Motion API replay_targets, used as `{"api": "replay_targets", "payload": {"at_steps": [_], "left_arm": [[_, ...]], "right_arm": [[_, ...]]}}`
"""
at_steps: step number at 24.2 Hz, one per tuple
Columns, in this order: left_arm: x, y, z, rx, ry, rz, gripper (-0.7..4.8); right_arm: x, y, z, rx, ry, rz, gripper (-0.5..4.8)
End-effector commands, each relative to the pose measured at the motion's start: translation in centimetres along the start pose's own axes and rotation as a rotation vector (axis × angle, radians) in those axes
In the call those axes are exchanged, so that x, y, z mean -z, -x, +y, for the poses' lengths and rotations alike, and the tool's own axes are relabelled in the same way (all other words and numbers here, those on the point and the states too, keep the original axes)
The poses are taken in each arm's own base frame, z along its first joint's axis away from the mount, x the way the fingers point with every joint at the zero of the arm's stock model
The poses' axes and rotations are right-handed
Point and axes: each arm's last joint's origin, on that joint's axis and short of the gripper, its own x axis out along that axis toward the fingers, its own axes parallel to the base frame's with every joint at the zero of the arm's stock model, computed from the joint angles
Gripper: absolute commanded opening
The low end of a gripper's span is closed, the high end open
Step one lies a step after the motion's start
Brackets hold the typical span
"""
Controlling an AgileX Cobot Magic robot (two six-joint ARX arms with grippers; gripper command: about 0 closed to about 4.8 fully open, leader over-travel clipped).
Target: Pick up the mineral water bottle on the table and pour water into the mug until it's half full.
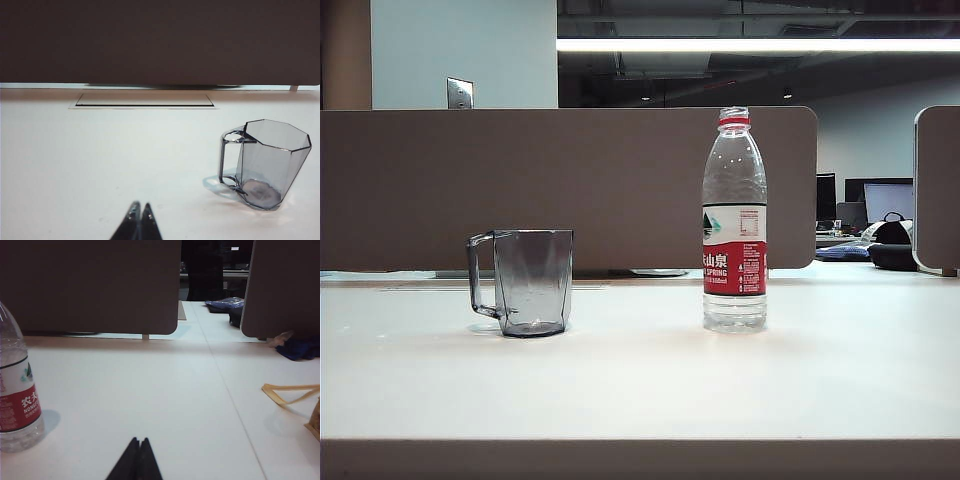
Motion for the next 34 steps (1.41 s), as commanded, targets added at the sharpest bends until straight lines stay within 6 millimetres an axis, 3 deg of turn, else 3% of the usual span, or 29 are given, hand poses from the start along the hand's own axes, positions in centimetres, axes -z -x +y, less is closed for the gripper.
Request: {"api": "replay_targets", "payload": {"at_steps": [1,8,11,13,14,17,21,22,25,28,34], "left_arm": [[-0.3,0.0,0.0,-0.002,-0.003,-0.018,-0.05],[-0.3,0.0,0.0,-0.002,-0.002,-0.019,-0.05],[-1.8,0.3,0.0,0.003,0.110,-0.051,-0.05],[-4.7,1.2,-0.1,0.008,0.111,-0.088,-0.05],[-6.7,1.8,-0.2,0.010,0.108,-0.113,-0.05],[-11.9,2.6,-0.5,0.078,0.103,-0.087,-0.05],[-16.1,1.0,-0.9,0.216,0.018,0.039,-0.05],[-17.4,0.0,-1.1,0.246,0.019,0.085,-0.05],[-18.5,-1.8,-1.7,0.329,-0.001,0.184,-0.05],[-19.2,-2.9,-2.8,0.441,-0.096,0.264,-0.05],[-19.6,-2.6,-3.4,0.493,-0.110,0.265,-0.05]], "right_arm": [[-0.1,0.0,0.1,-0.017,-0.003,-0.023,-0.06],[-0.1,0.0,0.0,-0.017,-0.003,-0.023,-0.06],[-1.0,0.1,0.0,-0.020,-0.117,-0.083,-0.06],[-3.4,0.5,-0.1,-0.014,-0.239,-0.168,-0.06],[-5.5,1.1,-0.2,-0.011,-0.245,-0.209,-0.06],[-10.6,2.0,-0.3,-0.004,-0.225,-0.137,-0.06],[-15.0,0.8,-0.3,-0.032,-0.164,0.004,-0.06],[-16.1,-0.4,-0.3,-0.053,-0.168,0.058,-0.06],[-16.2,-3.6,0.0,-0.149,-0.182,0.186,-0.06],[-14.5,-6.7,1.3,-0.286,-0.198,0.329,-0.06],[-12.6,-9.7,3.5,-0.487,-0.216,0.421,0.12]]}}
